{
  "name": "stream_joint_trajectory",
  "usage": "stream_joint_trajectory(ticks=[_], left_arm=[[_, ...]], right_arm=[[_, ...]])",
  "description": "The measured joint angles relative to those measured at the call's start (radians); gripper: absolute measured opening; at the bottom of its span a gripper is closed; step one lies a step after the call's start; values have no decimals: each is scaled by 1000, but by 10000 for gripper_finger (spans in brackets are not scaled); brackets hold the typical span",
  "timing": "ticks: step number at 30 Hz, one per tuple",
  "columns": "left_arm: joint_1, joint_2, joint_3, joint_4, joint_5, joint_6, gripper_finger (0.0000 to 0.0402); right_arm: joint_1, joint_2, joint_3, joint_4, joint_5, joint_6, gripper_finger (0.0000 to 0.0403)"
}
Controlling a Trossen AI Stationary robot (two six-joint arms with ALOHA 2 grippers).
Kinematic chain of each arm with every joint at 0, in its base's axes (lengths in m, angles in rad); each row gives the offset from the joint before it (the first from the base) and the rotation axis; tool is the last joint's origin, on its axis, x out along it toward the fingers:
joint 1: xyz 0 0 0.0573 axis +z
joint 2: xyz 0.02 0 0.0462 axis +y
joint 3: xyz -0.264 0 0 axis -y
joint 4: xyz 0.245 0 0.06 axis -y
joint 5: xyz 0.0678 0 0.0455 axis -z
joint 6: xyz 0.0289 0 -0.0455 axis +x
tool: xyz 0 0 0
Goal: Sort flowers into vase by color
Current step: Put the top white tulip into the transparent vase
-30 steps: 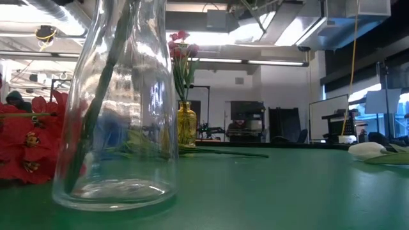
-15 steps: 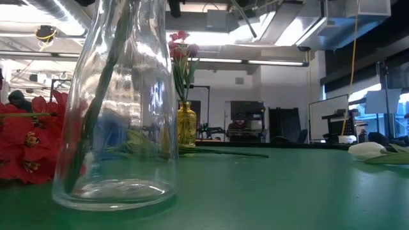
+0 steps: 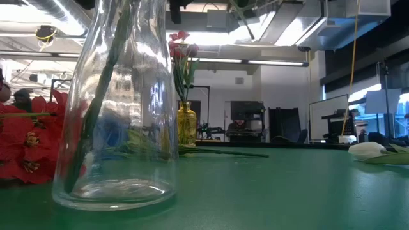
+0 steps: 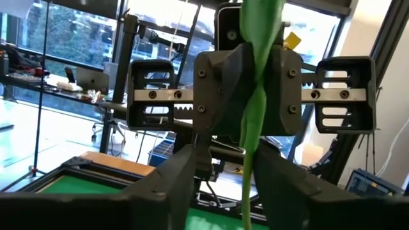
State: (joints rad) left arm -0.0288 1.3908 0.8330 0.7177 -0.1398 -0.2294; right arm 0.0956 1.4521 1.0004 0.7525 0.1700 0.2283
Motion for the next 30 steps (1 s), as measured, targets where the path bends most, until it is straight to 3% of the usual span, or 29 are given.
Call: stream_joint_trajectory(ticks=[10, 15, 23, 30], left_arm=[[-2, 4, 0, 3, 8, 3, 12], [-6, 4, 0, -1, 2, 6, 5], [-15, -50, -1, -77, -9, 30, 2], [-27, -185, -1, -224, -38, 55, 1]], right_arm=[[-1, 0, 0, -2, 6, 0, 14], [-1, -1, 0, -4, 4, -27, 34], [3, -104, 2, -166, -13, -60, 166], [3, -246, 2, -426, -51, -46, 281]])
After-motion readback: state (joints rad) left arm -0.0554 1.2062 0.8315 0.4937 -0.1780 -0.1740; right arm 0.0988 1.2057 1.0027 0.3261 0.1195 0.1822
